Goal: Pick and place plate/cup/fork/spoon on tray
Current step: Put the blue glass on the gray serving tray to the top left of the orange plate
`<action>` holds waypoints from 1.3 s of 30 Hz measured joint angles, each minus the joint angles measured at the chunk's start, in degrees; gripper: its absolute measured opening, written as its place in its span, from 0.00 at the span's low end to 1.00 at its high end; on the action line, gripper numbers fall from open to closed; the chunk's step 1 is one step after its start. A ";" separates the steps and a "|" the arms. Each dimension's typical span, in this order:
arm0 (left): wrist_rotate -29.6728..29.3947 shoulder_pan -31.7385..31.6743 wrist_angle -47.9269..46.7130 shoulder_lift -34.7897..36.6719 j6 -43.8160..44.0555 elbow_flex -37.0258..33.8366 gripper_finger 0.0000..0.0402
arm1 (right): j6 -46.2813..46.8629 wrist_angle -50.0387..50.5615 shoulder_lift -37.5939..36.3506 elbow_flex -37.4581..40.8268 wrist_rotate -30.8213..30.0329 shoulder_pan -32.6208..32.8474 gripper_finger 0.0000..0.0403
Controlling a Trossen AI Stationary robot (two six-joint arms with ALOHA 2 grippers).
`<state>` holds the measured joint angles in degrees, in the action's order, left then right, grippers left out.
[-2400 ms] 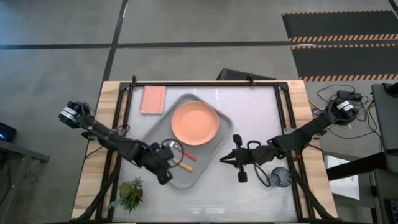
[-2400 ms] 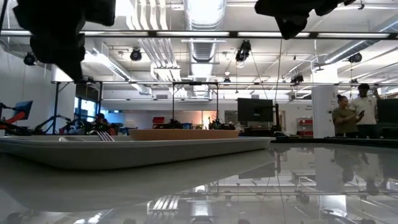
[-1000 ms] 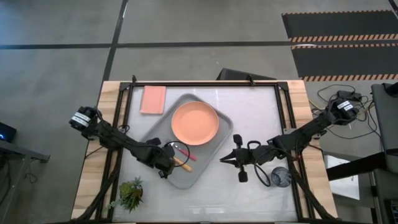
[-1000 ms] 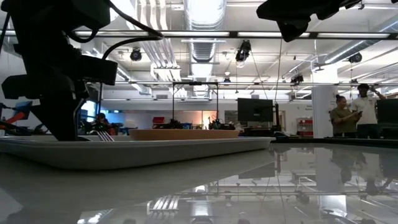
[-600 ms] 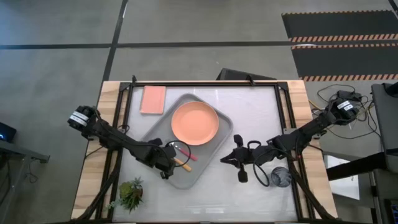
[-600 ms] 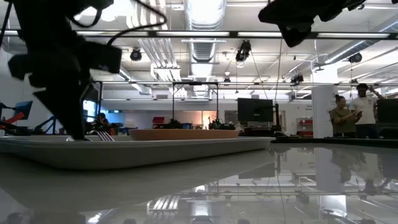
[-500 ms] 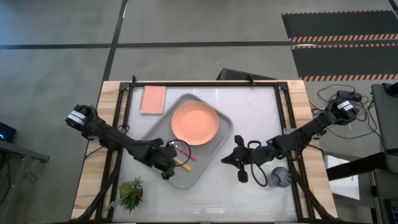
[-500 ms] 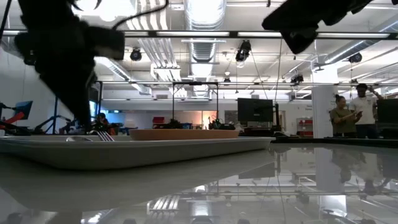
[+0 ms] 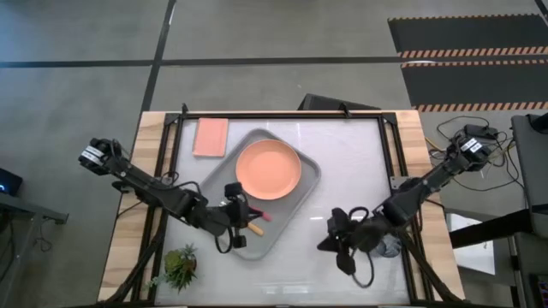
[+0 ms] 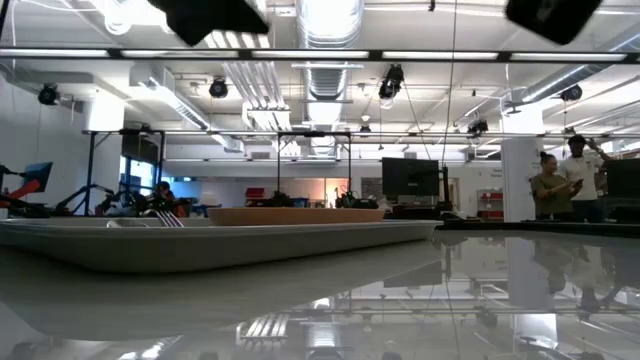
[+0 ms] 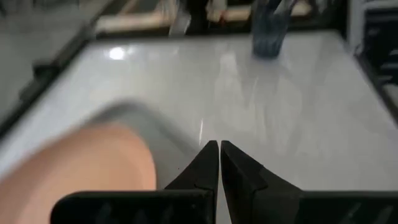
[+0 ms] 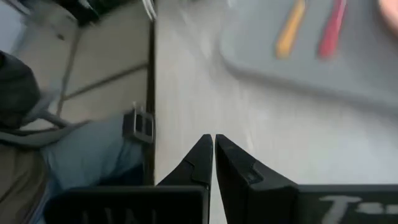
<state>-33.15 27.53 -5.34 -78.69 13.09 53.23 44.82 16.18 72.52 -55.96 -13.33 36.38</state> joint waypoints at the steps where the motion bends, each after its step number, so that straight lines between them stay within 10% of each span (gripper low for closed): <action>1: 0.00 0.00 1.93 0.04 -2.54 0.02 0.00 | 2.95 4.01 0.75 -1.94 0.17 0.91 0.02; 14: 0.02 -0.04 6.86 0.89 -10.52 0.13 0.00 | 50.97 57.32 9.85 -20.81 12.36 15.29 0.02; 26: 0.04 -0.04 6.39 0.92 -11.02 0.11 0.00 | 61.17 59.82 8.97 -19.63 7.05 20.26 0.05; 39: 0.04 -0.07 6.36 0.96 -11.04 0.11 0.00 | 63.18 59.83 8.99 -15.03 7.05 20.24 0.38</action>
<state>-33.10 27.46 1.02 -77.73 2.04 53.34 108.01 76.01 81.51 -70.99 -6.28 56.62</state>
